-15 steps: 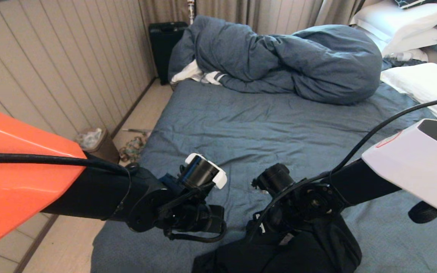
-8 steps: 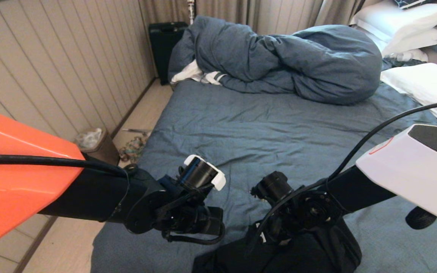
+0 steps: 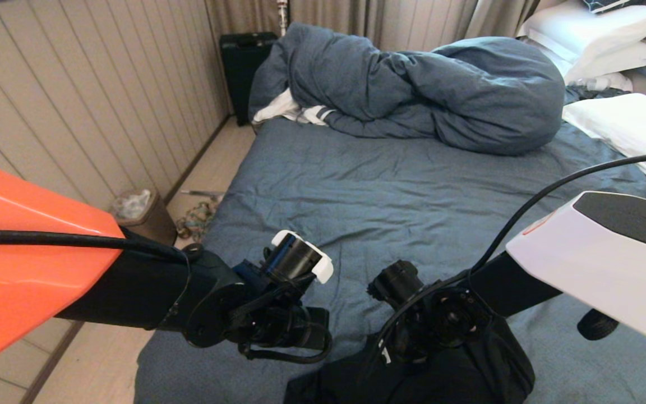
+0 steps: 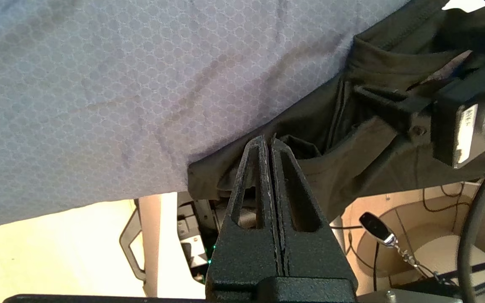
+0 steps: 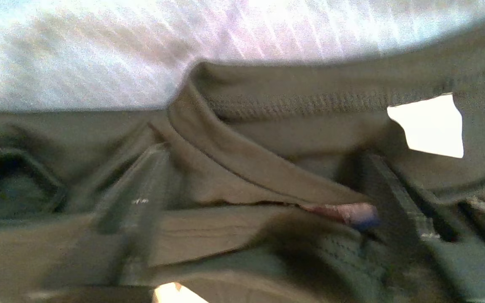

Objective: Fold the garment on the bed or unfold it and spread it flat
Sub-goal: Unford the black T-shirt

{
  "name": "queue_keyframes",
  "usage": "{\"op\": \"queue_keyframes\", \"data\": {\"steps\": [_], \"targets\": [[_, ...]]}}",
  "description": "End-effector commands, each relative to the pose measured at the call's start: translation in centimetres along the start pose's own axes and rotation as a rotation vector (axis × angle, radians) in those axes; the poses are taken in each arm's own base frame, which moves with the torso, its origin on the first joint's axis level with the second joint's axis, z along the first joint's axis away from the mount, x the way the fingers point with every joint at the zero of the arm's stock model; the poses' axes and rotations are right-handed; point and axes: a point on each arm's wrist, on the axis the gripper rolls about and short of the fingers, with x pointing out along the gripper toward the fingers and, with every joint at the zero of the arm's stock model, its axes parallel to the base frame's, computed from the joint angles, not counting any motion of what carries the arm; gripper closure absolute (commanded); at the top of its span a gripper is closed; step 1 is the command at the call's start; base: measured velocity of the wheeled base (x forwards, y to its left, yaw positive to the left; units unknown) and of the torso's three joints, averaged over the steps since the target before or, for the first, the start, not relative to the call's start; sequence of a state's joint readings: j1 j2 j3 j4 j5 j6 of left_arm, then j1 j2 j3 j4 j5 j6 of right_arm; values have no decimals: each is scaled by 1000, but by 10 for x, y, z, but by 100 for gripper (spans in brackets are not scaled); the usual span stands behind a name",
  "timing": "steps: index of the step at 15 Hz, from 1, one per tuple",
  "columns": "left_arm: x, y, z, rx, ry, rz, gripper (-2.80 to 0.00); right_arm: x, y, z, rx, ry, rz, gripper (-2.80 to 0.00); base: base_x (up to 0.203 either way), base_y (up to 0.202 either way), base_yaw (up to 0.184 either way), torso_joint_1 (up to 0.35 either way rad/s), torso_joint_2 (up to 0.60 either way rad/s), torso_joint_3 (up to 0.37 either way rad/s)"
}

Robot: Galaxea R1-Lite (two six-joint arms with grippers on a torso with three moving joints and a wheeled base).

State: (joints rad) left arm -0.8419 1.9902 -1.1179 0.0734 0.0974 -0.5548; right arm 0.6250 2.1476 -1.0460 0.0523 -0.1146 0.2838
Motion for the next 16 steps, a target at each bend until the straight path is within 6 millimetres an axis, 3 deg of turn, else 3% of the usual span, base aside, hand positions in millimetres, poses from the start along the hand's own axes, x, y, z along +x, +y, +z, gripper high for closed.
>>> {"op": "queue_keyframes", "data": {"steps": [1,8,16], "targets": [[0,0,0,-3,0,1,0,3,1,-3,-5,14,-5,0,0,0,0,0,0,0],[2,0,0,-3,3,2,0,3,2,-6,-10,14,-25,0,0,0,0,0,0,0],[-7,-3,3,-28,-22,-13,0,-23,6,53,35,-226,-74,0,0,0,0,0,0,0]]}}
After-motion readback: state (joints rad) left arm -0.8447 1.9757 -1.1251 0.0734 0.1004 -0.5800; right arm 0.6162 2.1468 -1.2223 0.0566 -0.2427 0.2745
